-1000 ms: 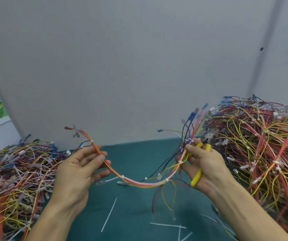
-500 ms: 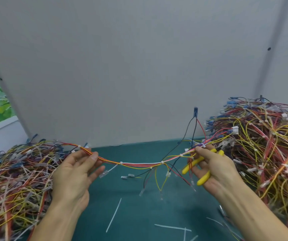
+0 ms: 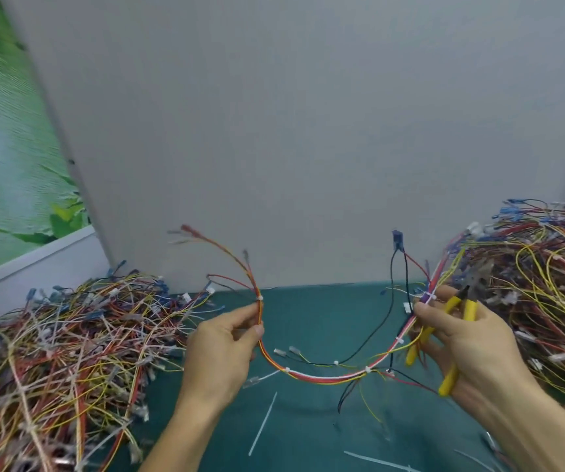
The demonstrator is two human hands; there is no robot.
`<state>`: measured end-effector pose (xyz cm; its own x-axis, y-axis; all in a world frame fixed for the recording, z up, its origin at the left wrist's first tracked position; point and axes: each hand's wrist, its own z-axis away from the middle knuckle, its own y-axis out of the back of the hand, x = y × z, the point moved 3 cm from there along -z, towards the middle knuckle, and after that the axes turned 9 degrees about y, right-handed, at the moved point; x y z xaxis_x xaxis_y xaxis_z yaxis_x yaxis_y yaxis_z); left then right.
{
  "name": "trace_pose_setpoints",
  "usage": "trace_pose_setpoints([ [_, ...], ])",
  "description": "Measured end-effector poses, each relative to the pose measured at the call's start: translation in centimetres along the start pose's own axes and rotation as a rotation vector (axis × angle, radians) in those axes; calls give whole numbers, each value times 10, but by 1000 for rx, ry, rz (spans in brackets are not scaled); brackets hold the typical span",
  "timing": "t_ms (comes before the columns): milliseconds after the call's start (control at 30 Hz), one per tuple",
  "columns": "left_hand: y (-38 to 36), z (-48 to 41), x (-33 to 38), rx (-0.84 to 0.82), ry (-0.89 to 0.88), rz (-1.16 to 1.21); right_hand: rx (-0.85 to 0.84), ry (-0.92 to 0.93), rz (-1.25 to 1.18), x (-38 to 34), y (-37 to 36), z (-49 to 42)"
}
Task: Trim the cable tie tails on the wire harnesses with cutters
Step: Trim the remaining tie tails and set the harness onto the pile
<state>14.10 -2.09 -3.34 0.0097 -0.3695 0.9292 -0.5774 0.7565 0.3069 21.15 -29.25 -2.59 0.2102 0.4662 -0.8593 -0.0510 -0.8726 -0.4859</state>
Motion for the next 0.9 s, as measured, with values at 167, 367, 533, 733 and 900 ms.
trace_pose_setpoints([
  [167, -5, 4, 3, -62, -65, -191, -14, 91, 112, 0, -1, 4],
  [367, -5, 2, -2, -94, 48, -74, -13, 186, 233, -10, -5, 7],
  [533, -10, 6, -3, -158, 141, 121, 14, 288, 151, -33, -22, 0],
  [733, -25, 16, -4, -485, 111, 128, 108, 372, 107, -51, -44, -16],
  [900, -43, 27, -17, -614, 14, -600, 82, 383, 153, -51, -60, -25],
])
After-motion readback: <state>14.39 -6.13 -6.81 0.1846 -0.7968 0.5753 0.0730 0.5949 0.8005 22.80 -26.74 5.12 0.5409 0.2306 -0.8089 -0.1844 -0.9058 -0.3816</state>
